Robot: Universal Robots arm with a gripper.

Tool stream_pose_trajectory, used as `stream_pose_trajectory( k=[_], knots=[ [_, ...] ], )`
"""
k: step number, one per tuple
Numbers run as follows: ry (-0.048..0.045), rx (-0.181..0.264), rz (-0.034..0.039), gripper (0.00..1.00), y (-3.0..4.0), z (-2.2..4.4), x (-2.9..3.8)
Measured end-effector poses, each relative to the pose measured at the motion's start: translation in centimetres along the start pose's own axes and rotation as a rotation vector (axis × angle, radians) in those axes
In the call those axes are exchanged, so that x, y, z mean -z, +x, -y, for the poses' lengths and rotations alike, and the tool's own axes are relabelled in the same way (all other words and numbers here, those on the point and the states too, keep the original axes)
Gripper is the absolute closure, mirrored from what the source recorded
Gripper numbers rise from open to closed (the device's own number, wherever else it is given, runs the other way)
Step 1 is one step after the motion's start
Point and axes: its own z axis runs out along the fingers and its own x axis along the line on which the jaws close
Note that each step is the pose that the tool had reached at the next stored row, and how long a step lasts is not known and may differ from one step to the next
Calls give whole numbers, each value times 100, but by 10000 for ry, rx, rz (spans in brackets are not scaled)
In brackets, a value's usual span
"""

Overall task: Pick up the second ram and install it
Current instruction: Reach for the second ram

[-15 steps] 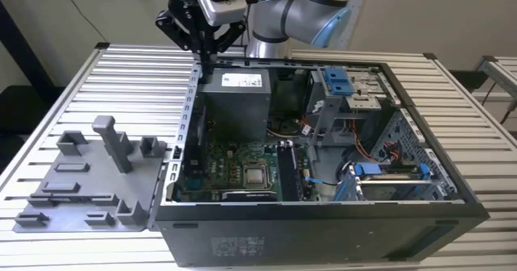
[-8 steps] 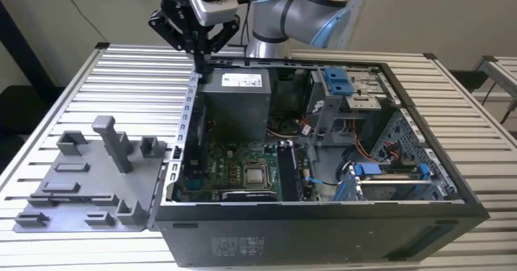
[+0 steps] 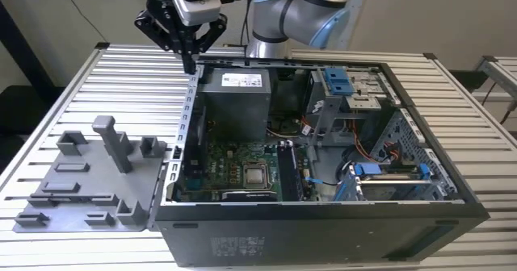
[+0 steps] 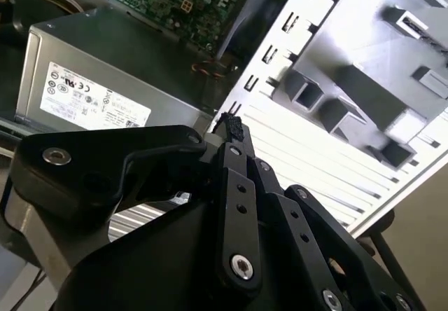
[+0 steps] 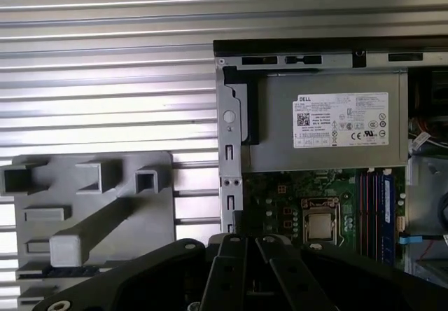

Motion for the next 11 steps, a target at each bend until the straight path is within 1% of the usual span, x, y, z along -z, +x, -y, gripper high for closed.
stream_pose_trajectory(
  k=[11],
  knots=[
    [0,65,-4,89,190,11,3]
  ],
)
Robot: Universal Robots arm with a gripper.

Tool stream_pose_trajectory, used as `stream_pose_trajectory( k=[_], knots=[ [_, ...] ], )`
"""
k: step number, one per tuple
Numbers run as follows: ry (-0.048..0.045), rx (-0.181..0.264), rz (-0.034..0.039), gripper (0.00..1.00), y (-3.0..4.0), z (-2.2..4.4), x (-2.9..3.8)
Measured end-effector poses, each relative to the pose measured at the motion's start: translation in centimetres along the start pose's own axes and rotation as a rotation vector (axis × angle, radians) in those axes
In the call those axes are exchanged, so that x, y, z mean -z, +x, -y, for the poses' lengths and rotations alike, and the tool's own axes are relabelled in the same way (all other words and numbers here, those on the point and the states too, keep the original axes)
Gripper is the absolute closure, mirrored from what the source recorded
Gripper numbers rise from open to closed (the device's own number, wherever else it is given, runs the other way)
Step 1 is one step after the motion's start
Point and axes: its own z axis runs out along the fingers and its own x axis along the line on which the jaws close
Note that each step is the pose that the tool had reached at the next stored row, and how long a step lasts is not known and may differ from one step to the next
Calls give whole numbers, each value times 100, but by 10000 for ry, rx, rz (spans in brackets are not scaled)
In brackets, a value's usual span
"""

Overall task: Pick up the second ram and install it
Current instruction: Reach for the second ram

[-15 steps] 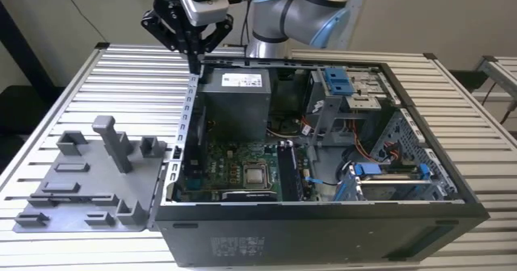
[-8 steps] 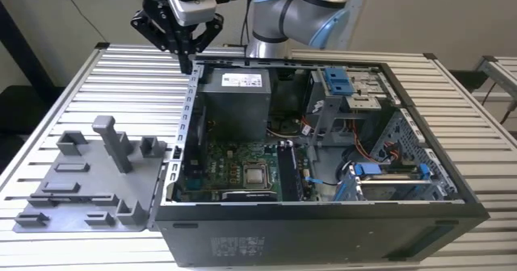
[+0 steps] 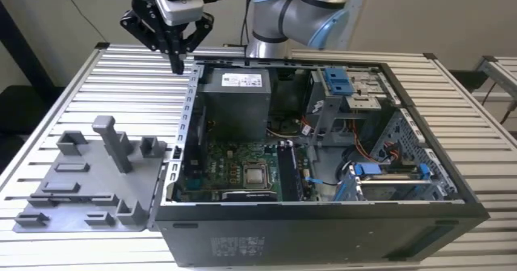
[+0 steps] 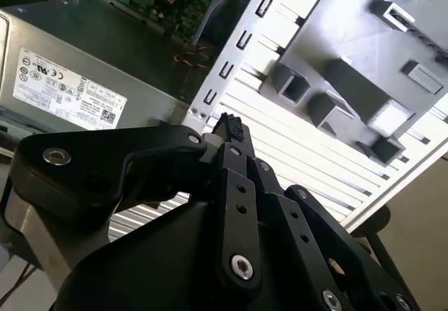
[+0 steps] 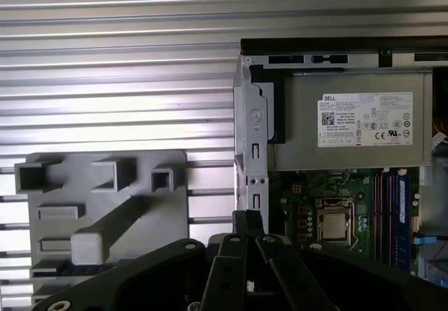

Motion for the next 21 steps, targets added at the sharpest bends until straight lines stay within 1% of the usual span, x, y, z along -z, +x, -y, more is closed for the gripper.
stream_pose_trajectory(
  k=[10,21],
  knots=[
    [-2,48,-2,89,192,10,2],
    [-2,97,-4,89,421,22,6]
  ],
)
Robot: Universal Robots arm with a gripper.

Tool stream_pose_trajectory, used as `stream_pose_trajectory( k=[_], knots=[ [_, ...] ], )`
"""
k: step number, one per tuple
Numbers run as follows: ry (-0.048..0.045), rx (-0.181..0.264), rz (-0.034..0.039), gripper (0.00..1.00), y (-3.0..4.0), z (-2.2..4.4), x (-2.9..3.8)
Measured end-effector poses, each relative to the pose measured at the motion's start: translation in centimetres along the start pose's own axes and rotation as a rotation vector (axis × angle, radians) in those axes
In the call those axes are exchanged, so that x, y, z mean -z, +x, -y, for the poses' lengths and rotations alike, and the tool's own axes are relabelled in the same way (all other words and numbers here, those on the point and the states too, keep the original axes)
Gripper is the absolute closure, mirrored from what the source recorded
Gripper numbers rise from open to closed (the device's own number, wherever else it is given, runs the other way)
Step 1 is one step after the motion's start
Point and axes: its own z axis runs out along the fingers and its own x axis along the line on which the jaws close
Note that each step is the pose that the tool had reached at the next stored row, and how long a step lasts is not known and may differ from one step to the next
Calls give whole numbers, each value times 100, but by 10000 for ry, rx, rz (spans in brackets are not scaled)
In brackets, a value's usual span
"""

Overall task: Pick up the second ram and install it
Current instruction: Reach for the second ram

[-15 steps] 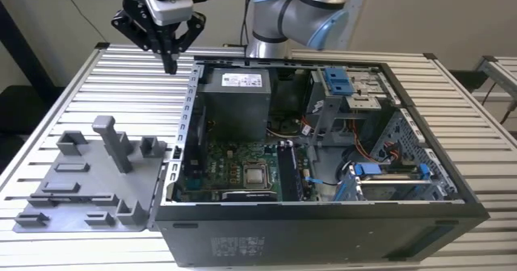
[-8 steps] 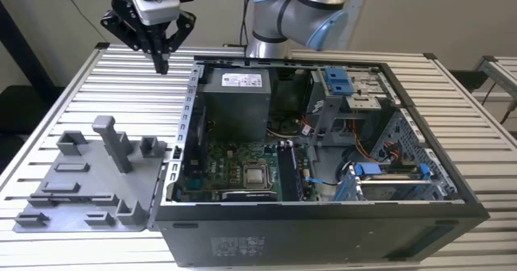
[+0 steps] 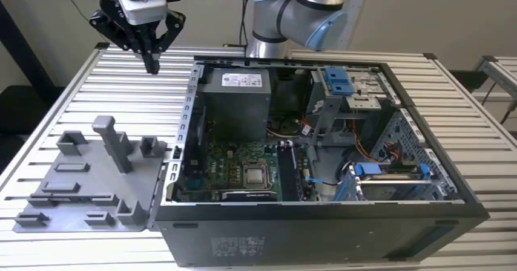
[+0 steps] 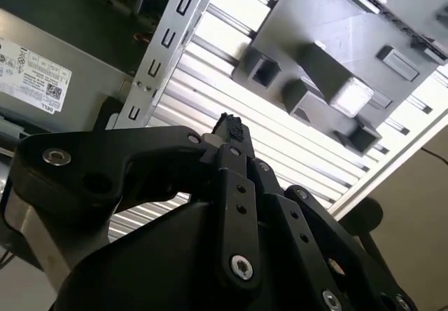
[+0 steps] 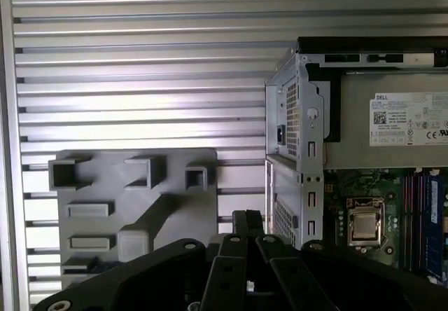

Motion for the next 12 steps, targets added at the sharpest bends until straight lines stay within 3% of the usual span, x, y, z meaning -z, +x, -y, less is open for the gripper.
stream_pose_trajectory(
  k=[12],
  knots=[
    [-2,57,-2,89,256,12,3]
  ],
)
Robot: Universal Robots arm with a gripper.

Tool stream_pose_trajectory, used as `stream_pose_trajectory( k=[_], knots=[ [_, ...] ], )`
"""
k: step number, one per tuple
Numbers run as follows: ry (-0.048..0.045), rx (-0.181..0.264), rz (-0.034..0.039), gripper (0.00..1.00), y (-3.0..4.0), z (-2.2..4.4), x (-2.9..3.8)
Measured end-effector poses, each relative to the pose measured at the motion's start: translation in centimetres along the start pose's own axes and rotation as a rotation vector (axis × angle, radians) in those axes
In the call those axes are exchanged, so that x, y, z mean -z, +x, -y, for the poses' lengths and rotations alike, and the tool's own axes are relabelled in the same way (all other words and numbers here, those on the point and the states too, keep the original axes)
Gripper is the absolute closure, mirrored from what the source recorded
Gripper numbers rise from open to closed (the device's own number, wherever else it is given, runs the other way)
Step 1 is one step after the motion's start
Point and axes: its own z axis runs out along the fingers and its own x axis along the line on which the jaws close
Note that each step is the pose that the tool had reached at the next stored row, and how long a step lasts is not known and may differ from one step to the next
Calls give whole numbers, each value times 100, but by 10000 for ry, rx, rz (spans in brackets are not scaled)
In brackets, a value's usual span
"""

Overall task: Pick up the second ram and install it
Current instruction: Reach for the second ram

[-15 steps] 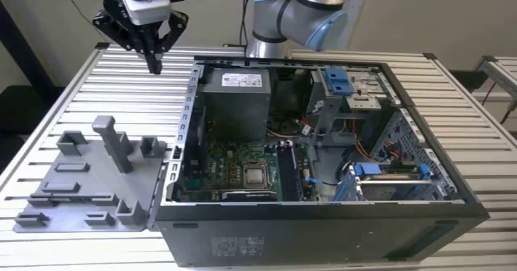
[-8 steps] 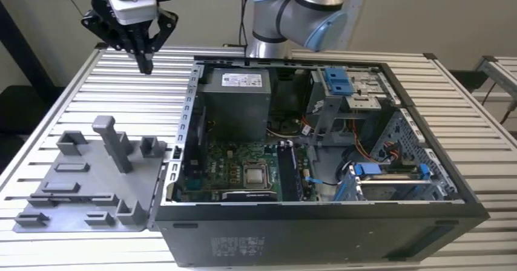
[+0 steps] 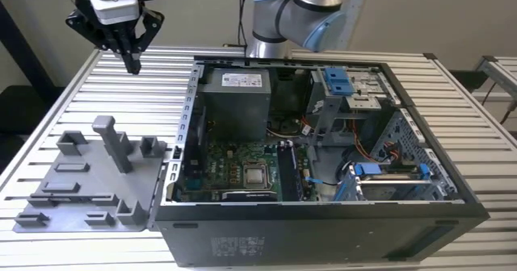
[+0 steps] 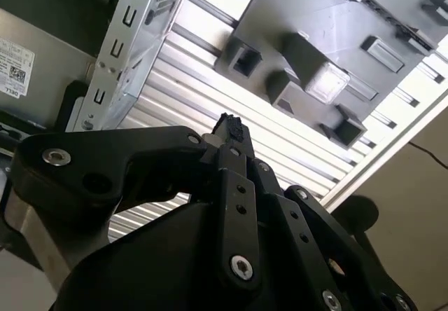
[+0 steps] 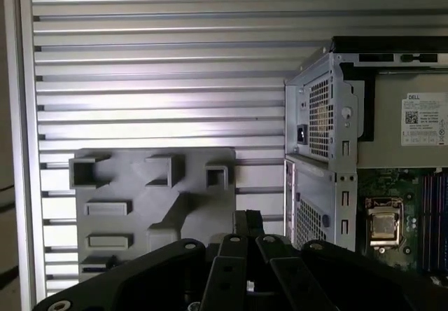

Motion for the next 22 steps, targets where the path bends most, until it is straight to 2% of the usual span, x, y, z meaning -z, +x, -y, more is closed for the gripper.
stream_pose_trajectory(
  k=[11,22],
  knots=[
    [-1,48,-2,89,236,9,3],
    [0,82,-5,89,549,39,8]
  ],
)
